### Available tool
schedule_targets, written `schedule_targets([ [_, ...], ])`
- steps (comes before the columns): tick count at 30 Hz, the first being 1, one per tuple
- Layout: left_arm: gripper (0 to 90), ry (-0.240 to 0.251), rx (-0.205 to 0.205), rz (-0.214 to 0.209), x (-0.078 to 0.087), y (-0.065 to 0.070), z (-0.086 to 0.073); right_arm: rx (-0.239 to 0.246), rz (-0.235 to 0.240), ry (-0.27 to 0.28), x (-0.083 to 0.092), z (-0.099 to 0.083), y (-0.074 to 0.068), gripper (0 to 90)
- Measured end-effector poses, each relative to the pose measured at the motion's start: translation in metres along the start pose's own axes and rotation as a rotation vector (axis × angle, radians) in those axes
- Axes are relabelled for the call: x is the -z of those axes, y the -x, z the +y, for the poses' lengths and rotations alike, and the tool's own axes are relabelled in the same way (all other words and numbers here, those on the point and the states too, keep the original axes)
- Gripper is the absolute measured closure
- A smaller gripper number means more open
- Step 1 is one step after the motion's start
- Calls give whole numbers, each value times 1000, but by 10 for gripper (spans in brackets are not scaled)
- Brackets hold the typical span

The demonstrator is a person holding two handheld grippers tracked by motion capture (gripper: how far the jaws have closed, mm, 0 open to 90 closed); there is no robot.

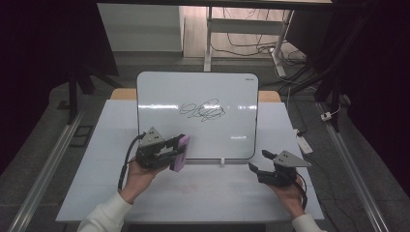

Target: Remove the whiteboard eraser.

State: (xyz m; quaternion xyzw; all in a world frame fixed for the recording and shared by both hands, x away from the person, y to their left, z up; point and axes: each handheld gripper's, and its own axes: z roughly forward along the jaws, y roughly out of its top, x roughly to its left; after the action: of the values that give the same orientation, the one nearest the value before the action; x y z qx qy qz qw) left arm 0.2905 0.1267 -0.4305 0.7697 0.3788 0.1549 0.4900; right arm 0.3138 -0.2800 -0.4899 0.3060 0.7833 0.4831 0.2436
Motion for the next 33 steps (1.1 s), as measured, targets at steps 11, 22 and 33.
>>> schedule_targets([
  [11, 597, -13, -22, -42, -17, 12, -2, 3, 50, 4, -3, 5, -11, 271],
  [22, 596, -12, -38, -68, -33, 24, -2, -11, 140, 20, -11, 15, -36, 269],
  [33, 596, -20, -50, -76, -49, 32, -2, -29, 236, 14, -22, 21, -60, 261],
])
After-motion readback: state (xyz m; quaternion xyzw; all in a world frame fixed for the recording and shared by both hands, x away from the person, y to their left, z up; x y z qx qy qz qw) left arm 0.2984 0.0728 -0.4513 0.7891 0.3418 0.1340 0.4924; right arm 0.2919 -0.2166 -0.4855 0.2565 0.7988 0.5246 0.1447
